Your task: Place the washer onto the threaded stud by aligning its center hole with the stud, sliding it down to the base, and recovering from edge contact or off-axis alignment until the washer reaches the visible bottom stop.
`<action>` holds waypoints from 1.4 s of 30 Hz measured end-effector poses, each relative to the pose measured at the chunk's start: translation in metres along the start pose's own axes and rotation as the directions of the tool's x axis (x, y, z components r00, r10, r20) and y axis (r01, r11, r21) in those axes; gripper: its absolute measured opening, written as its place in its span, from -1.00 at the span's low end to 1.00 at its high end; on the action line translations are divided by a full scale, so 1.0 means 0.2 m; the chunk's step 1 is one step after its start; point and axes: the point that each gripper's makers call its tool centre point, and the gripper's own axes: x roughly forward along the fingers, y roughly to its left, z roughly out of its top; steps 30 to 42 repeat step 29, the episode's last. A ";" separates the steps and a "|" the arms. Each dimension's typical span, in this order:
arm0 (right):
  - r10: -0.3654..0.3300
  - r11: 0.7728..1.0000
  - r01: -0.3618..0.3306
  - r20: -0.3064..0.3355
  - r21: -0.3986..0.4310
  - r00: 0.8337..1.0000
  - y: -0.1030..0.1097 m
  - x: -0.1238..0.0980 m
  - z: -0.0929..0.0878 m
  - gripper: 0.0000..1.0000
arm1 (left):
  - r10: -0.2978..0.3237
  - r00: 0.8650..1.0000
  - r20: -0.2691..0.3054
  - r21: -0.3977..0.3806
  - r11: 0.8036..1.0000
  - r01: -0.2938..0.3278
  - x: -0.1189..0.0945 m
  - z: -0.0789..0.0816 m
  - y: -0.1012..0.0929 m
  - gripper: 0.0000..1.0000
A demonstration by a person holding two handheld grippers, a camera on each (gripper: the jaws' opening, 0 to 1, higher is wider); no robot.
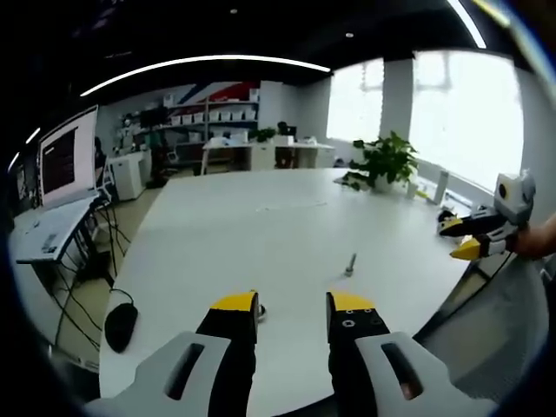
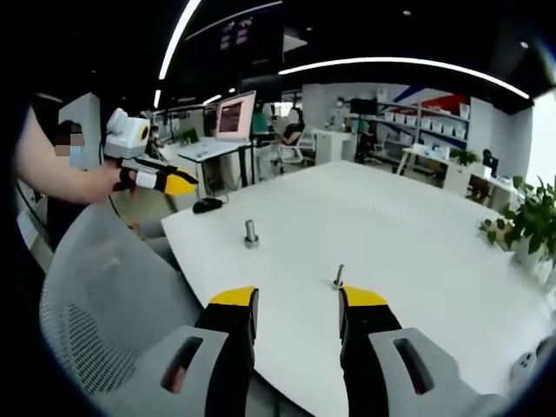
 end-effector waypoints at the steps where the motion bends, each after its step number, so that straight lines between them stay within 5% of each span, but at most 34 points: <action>1: 0.002 1.000 -0.002 0.002 0.004 1.000 0.00 0.00 0.00 -0.22 | 0.001 1.000 -0.001 -0.002 1.000 -0.001 0.00 0.00 0.00 -0.41; 42: 0.015 1.000 -0.015 -0.005 -0.011 1.000 0.01 -0.01 -0.02 -0.29 | 0.019 0.996 -0.088 0.065 0.998 -0.013 0.03 -0.07 -0.03 -0.45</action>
